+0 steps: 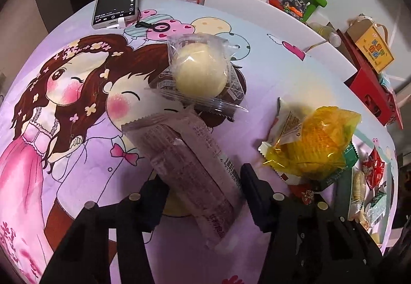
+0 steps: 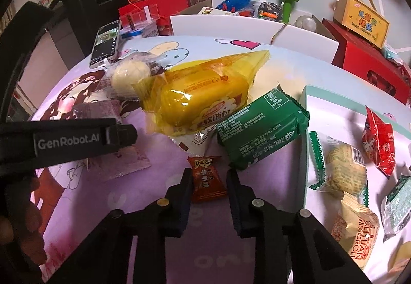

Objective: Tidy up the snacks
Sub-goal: 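Grasp the pink bread packet with the left gripper while the right grasps the small red candy, then carry the pink packet and red candy over the tray and open both grippers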

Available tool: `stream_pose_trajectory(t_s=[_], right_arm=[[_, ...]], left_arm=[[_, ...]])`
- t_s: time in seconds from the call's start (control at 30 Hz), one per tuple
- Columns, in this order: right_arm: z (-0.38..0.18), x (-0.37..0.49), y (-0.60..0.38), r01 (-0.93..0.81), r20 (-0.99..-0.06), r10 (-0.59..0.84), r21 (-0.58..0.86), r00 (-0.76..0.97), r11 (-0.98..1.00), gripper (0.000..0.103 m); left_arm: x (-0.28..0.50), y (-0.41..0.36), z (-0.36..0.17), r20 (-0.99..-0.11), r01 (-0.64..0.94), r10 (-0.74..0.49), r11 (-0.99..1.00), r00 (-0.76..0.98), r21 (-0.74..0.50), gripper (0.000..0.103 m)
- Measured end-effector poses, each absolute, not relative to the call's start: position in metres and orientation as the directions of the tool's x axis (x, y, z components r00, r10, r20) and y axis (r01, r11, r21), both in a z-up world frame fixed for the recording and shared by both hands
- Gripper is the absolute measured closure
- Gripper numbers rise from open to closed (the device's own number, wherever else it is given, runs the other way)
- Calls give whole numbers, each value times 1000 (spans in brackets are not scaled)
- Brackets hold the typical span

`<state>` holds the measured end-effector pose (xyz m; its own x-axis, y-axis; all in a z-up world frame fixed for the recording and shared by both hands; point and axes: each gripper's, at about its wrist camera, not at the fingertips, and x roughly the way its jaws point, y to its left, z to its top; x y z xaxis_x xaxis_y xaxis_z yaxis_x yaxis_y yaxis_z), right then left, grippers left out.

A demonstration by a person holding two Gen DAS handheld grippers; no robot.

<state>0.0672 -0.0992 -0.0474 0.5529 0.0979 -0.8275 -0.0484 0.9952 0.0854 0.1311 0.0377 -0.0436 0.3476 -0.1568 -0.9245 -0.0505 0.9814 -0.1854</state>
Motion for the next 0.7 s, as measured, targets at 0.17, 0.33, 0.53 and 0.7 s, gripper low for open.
stream_pose_trajectory(t_s=[0.17,0.33,0.53,0.7], right_arm=[[-43,66,-99,-46,-822,98,88,562,995,75],[-36,64,-102,-34,-815,98,96,572,995,75],[-26,60,-105,-27,-800,101,106,591,994,75],[-16,56,-108,-21,-785,100,111,612,994,75]], left_arm=[[127,42,-38,-920,-52,-174,978,350,-204,51],[123,45,-29,-914,-45,-186,975,361,-216,56],[119,43,-20,-904,-30,-202,973,377,-230,58],[116,42,-8,-890,-16,-206,972,406,-233,59]])
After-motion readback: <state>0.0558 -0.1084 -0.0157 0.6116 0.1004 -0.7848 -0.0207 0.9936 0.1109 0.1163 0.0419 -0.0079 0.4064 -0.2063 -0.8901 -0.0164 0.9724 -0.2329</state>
